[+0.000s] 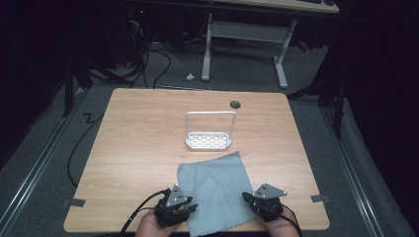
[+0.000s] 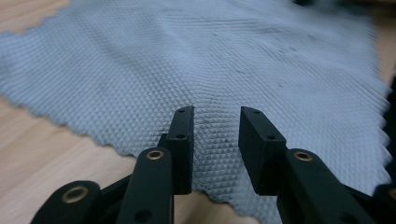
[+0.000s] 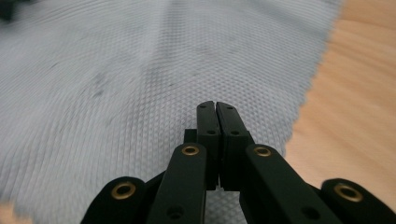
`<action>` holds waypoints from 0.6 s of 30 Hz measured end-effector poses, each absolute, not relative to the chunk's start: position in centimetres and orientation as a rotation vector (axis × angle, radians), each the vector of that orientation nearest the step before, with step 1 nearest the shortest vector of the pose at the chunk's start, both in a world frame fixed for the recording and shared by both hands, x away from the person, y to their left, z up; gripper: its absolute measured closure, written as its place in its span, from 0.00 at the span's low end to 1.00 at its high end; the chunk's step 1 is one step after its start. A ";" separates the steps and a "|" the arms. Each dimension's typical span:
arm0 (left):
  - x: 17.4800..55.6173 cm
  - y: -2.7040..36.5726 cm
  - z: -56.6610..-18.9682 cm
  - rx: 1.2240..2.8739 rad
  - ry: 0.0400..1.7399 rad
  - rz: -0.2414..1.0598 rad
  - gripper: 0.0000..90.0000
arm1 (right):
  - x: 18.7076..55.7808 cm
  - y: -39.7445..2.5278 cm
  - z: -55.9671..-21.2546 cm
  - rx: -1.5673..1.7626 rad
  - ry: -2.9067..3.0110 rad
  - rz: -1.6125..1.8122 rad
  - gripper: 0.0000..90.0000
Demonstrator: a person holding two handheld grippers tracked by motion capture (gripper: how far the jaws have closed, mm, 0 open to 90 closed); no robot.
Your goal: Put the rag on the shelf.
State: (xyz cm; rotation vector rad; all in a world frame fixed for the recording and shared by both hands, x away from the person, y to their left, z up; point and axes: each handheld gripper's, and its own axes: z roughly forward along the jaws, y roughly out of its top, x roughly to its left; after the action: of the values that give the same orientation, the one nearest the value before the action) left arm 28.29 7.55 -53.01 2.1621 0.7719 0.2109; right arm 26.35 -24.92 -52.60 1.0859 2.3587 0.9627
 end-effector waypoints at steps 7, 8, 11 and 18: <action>29.9 10.0 -52.9 2.122 0.881 0.254 0.71 | 25.6 -22.7 -52.5 0.990 2.402 1.001 0.96; 30.2 10.0 -52.8 2.113 0.884 0.261 0.71 | 26.3 -22.7 -52.4 1.014 2.374 1.008 0.95; 32.4 9.8 -52.1 2.071 0.910 0.308 0.68 | 28.7 -22.7 -52.2 1.043 2.335 0.974 0.93; 35.6 8.5 -52.8 2.157 0.929 0.364 0.73 | 33.5 -22.7 -52.7 1.162 2.287 0.913 0.93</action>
State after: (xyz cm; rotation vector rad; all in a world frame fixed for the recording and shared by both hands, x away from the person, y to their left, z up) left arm 35.57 8.55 -52.82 2.1571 0.9295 0.3638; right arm 33.50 -22.71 -52.66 1.1622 2.2866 0.9126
